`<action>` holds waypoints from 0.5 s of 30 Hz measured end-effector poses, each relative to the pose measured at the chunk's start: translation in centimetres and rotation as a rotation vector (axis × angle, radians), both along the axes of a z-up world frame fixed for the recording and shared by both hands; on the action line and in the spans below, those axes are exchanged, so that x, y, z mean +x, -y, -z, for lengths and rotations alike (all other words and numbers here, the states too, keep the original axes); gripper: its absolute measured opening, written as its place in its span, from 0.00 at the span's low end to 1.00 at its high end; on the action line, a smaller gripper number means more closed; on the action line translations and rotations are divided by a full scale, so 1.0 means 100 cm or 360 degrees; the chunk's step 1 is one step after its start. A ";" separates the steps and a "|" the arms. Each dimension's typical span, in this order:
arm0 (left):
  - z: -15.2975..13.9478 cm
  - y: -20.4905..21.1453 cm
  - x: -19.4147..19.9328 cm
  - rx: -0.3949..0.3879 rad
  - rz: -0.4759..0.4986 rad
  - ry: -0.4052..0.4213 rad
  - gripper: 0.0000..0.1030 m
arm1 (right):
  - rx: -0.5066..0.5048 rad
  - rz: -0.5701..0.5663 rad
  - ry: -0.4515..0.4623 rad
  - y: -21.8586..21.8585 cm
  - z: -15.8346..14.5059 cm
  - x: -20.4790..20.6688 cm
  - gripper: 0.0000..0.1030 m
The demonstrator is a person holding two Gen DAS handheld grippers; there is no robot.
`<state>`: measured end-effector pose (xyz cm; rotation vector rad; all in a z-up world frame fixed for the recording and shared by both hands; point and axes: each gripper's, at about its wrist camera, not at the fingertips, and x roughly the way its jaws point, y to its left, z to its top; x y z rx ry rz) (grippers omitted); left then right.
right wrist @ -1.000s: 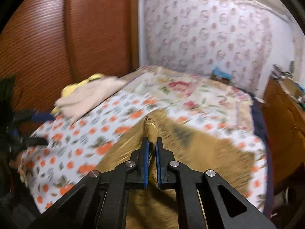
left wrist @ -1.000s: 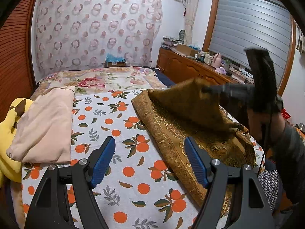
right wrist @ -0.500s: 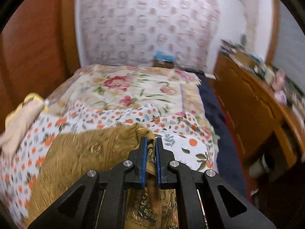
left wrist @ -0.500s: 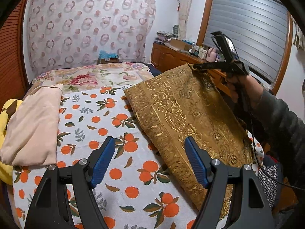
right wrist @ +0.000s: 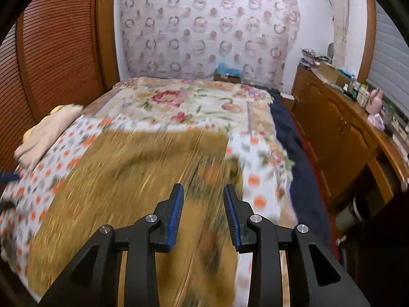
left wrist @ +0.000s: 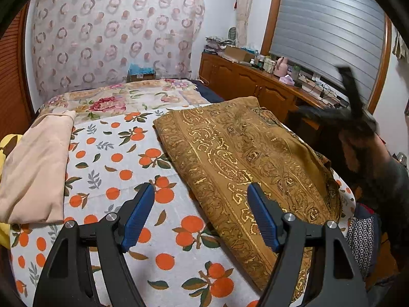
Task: Fold small clothes
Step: 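Lower the garment flat onto the sheet and open the right gripper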
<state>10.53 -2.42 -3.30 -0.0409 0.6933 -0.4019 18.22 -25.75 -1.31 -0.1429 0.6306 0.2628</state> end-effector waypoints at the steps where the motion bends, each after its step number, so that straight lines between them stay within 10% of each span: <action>1: -0.001 0.003 0.001 0.0003 0.0006 0.0002 0.73 | 0.0038 -0.0028 -0.0005 0.001 0.006 -0.015 0.32; 4: -0.003 0.011 0.002 0.0005 0.0019 0.0009 0.73 | 0.0081 -0.0034 -0.0015 0.009 0.018 -0.050 0.33; 8: -0.002 0.023 0.001 0.0039 0.0049 0.0008 0.73 | 0.0058 -0.0070 0.0011 0.026 0.025 -0.074 0.58; 15: 0.004 0.032 -0.002 0.0045 0.0078 -0.0014 0.73 | 0.0005 -0.0080 -0.0011 0.042 0.028 -0.094 0.59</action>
